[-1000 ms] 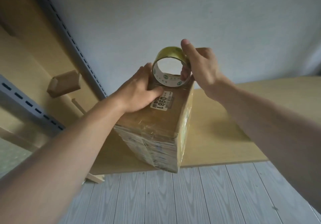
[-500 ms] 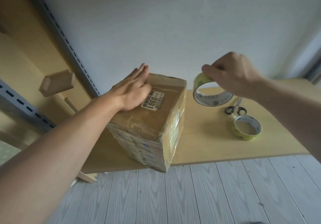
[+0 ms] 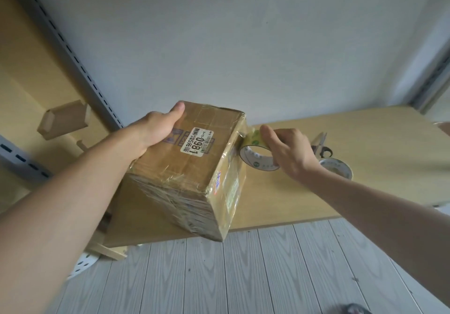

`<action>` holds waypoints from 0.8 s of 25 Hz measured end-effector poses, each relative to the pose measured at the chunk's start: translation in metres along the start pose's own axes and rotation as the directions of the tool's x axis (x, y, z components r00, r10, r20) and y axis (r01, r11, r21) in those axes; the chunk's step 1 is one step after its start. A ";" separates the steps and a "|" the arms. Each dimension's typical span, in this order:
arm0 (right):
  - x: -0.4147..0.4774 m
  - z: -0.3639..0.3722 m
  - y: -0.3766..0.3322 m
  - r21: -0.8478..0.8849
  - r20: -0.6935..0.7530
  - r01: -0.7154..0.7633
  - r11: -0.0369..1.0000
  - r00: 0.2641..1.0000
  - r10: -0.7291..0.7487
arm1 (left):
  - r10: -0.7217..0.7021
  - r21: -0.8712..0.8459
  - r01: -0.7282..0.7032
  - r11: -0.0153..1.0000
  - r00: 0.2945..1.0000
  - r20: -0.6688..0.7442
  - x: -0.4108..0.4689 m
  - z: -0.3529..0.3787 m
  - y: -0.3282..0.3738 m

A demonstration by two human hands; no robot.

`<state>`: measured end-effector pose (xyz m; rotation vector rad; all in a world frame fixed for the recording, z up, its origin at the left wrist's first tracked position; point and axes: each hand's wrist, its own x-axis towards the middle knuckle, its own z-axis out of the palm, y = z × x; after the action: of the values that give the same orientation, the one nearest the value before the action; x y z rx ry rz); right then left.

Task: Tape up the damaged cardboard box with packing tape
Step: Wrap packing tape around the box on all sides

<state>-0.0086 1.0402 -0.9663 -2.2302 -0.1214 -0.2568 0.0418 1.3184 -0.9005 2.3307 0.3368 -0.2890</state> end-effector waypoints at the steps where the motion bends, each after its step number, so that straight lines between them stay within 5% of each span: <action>1: 0.001 0.001 0.002 0.029 0.000 0.002 1.000 1.000 -0.002 | -0.006 -0.030 0.006 1.000 1.000 0.011 -0.001 0.000 0.000; 6: 0.001 -0.002 -0.011 0.261 -0.042 0.024 0.965 0.999 -0.013 | 0.092 -0.161 -0.096 0.982 0.995 -0.027 -0.003 -0.010 -0.008; 9: 0.007 -0.010 -0.037 0.425 -0.112 0.056 0.903 0.994 -0.009 | -0.053 -0.366 0.045 0.930 0.999 -0.011 -0.010 0.003 -0.025; 12: 0.016 -0.011 -0.053 0.540 -0.089 0.065 0.839 0.996 -0.019 | -0.069 -0.339 0.104 0.935 0.991 0.114 -0.019 0.044 -0.050; 15: 0.012 0.012 -0.050 0.395 0.033 0.014 0.918 0.999 -0.029 | 0.012 -0.362 0.116 0.925 0.943 0.333 -0.033 0.071 -0.055; 17: 0.011 0.029 -0.044 0.223 0.097 0.010 0.975 0.995 -0.032 | 0.004 -0.382 0.137 0.914 0.939 0.345 -0.029 0.073 -0.042; 20: 0.017 0.037 -0.039 0.178 0.085 -0.005 0.984 0.996 -0.011 | 0.255 -0.379 -0.108 0.919 0.896 0.363 -0.028 0.079 -0.021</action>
<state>0.0062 1.0933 -0.9551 -2.0631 -0.1872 -0.1454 0.0007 1.2719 -0.9603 1.8732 -0.0420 -0.5605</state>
